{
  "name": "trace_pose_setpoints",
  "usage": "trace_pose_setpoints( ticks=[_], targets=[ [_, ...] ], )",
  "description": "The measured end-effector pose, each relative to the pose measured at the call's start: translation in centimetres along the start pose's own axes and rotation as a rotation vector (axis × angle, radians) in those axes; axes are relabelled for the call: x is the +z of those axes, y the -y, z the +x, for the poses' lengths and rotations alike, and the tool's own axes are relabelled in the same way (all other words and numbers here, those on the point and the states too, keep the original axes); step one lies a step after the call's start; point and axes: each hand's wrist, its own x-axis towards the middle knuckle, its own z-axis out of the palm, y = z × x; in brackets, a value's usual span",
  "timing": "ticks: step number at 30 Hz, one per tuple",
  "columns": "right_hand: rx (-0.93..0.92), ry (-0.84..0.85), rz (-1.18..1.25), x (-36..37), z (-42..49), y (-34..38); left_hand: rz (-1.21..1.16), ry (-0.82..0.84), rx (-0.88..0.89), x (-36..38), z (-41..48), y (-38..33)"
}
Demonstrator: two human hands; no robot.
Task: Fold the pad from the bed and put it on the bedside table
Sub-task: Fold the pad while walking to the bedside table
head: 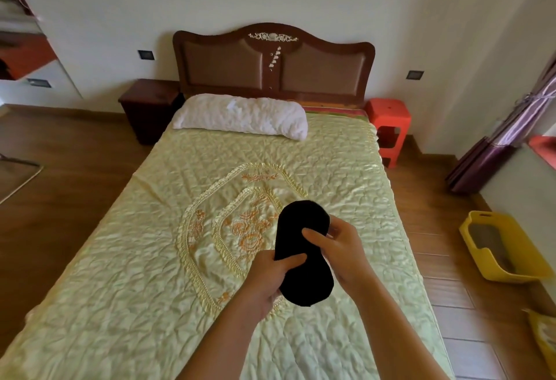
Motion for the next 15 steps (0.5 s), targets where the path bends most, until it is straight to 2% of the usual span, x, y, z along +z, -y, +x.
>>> trace_pose_setpoints(
  ticks=[7,12,15],
  targets=[
    [-0.256,0.147,-0.356,-1.2,-0.4,-0.6,-0.066,-0.051,-0.039,-0.2,1.2,-0.7],
    [-0.372,0.147,-0.571,-1.8,-0.8,-2.7,-0.126,0.058,-0.110,-0.6,1.5,-1.5],
    [-0.450,0.159,-0.677,-2.1,-0.6,-3.4,-0.283,0.120,-0.122,-1.2,1.4,-1.7]
  ],
)
